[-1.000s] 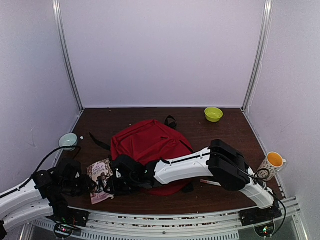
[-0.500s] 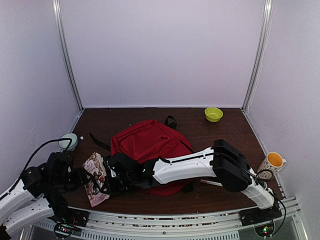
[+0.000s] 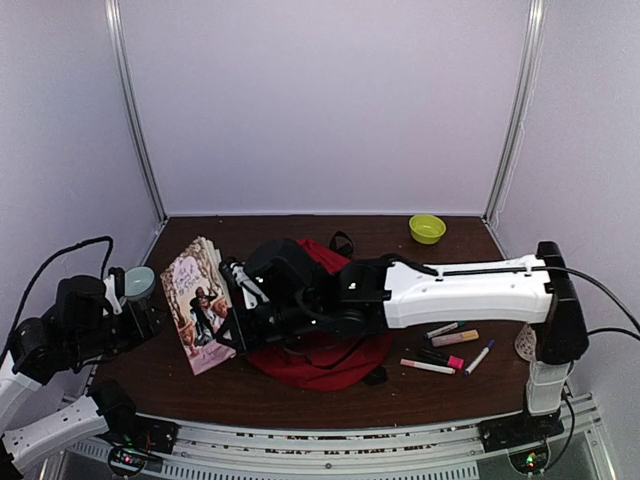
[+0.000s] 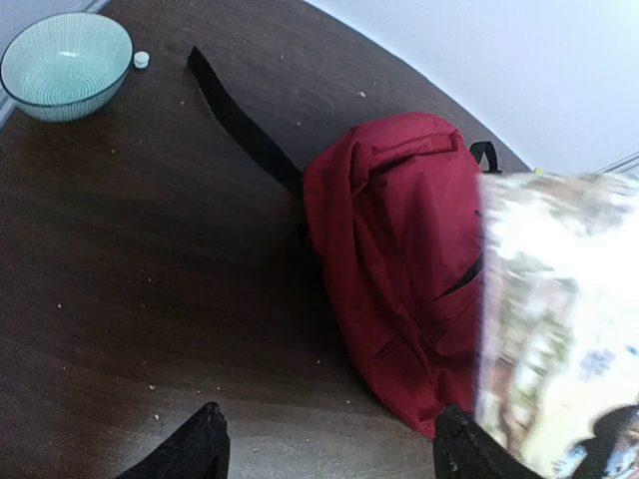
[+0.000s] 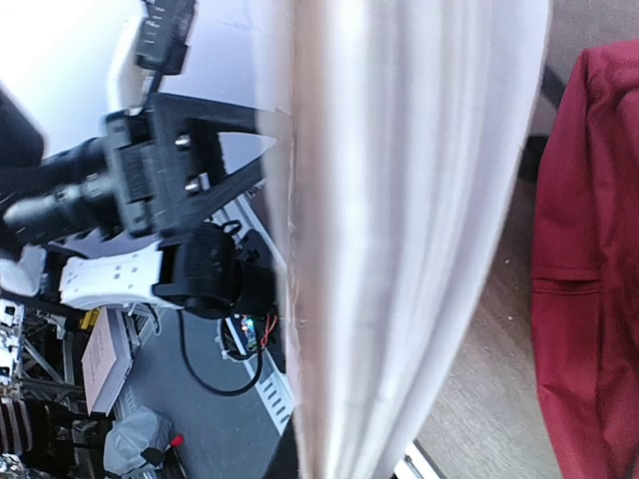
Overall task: Pack the student bag
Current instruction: Pick up the book from the center of the board, then pick up the largest pocket of the bag from the student bag.
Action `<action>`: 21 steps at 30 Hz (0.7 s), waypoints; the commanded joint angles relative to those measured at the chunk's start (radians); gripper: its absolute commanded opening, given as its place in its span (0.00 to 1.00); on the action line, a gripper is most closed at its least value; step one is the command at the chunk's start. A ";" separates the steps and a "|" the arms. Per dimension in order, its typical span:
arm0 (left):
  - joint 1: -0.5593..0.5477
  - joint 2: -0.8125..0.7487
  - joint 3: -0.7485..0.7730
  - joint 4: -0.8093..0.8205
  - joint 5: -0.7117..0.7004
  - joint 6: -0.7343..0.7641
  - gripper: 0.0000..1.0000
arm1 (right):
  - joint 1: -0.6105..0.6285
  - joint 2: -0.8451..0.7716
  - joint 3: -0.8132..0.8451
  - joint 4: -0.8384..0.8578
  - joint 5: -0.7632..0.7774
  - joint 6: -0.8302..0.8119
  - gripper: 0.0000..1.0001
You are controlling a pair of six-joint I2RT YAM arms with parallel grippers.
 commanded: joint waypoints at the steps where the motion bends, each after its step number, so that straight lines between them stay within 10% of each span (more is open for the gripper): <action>1: 0.002 0.025 0.067 0.005 -0.057 0.089 0.73 | 0.006 -0.157 -0.082 -0.036 0.129 -0.104 0.00; 21: 0.001 0.235 0.132 0.321 0.136 0.313 0.71 | -0.090 -0.730 -0.543 -0.194 0.466 -0.116 0.00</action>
